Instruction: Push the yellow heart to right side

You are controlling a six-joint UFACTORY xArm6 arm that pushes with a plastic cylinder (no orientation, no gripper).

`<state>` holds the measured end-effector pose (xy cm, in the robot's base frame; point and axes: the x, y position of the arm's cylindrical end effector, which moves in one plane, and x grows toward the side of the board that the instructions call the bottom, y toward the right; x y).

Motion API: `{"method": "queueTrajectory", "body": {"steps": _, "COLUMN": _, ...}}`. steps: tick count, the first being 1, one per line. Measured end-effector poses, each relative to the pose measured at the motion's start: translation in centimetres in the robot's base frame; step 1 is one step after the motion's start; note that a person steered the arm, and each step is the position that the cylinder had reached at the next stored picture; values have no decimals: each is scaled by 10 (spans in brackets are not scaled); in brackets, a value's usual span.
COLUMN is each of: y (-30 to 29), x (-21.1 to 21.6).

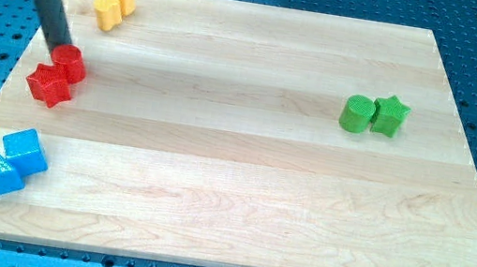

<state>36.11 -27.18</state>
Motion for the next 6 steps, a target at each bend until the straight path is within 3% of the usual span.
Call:
{"method": "queueTrajectory", "body": {"steps": 2, "y": -33, "x": -16}}
{"method": "queueTrajectory", "body": {"steps": 3, "y": -33, "x": -67}}
{"method": "queueTrajectory", "body": {"steps": 4, "y": -9, "x": -72}}
{"method": "queueTrajectory", "body": {"steps": 6, "y": 111, "x": -84}}
